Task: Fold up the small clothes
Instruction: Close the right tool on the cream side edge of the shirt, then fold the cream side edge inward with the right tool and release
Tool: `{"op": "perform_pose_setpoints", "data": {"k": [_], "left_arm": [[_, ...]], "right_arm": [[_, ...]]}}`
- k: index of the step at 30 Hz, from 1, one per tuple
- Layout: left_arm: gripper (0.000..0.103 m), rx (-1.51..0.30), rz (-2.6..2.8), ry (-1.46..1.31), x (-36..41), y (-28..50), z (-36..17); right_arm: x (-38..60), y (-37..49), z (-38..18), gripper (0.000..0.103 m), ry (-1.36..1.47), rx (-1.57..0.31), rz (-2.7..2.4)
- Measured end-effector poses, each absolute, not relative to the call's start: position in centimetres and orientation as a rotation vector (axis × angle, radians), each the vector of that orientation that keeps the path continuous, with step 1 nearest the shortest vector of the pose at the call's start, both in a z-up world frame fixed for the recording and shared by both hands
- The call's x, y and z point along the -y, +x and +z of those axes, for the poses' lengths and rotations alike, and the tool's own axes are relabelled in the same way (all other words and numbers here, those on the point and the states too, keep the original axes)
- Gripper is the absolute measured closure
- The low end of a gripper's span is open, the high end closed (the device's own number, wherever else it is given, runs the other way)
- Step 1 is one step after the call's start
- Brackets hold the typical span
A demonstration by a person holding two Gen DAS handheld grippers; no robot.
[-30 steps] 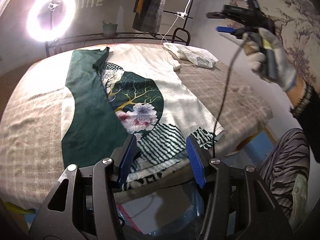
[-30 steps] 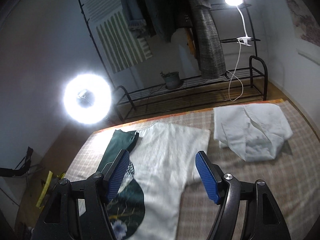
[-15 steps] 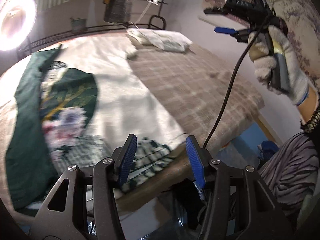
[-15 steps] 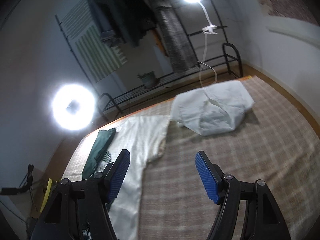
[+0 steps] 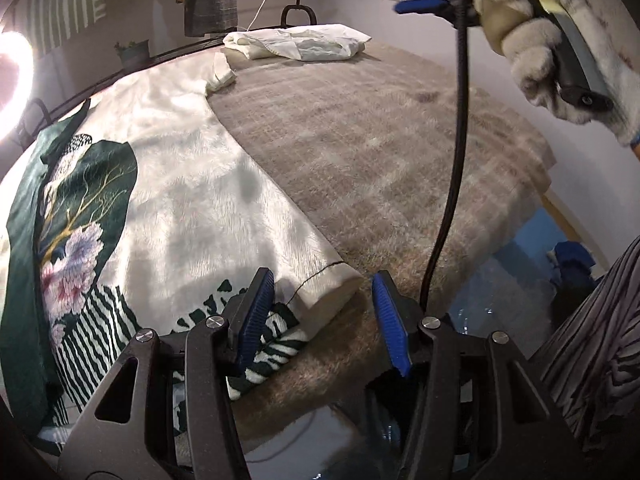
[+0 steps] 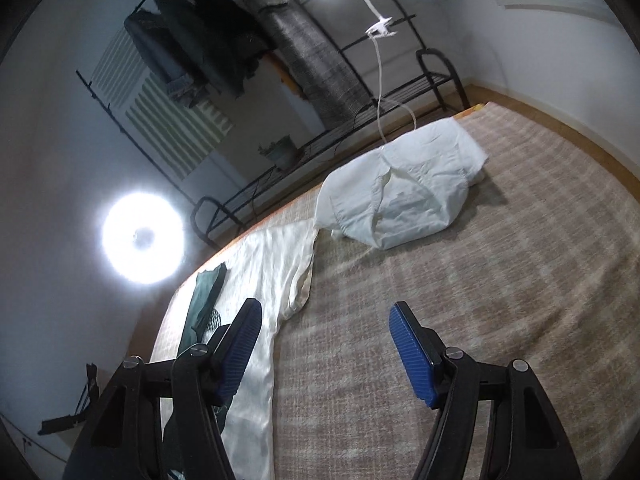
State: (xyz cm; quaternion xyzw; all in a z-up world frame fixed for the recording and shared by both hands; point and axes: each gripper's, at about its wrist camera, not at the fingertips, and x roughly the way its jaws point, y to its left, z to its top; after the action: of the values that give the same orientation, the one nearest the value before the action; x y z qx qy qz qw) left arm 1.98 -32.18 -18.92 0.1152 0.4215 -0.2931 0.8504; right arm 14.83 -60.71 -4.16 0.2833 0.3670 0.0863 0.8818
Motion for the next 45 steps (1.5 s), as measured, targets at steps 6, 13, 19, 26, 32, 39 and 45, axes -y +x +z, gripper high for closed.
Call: {"op": "perform_pose_setpoints", "data": {"k": [6, 13, 19, 26, 32, 39, 45], "left_arm": [[0.101, -0.906, -0.590, 0.190, 31.7, 3.6, -18.7], [0.101, -0.928, -0.555, 0.020, 28.7, 4.4, -17.2], [0.101, -0.926, -0.534, -0.042, 27.3, 4.3, -16.7], [0.101, -0.942, -0.548, -0.094, 26.8, 4.2, -16.8], [0.101, -0.943, -0.552, -0.175, 25.1, 4.3, -16.5], [0.101, -0.954, -0.514, -0.299, 21.6, 4.9, -16.4], [0.101, -0.937, -0.464, -0.375, 17.9, 4.8, -15.8]], "right_arm": [[57.4, 18.8, -6.5, 0.033, 0.614, -0.854, 0.231], [52.9, 25.6, -11.5, 0.038, 0.696, -0.985, 0.239], [50.2, 29.1, -14.9, 0.045, 0.738, -1.051, 0.219], [48.7, 31.4, -16.5, 0.077, 0.706, -1.081, 0.157], [48.0, 32.0, -15.4, 0.102, 0.655, -1.047, 0.153], [45.1, 33.4, -12.4, 0.103, 0.591, -0.982, 0.169], [39.6, 35.1, -10.3, 0.103, 0.497, -0.961, 0.217]]}}
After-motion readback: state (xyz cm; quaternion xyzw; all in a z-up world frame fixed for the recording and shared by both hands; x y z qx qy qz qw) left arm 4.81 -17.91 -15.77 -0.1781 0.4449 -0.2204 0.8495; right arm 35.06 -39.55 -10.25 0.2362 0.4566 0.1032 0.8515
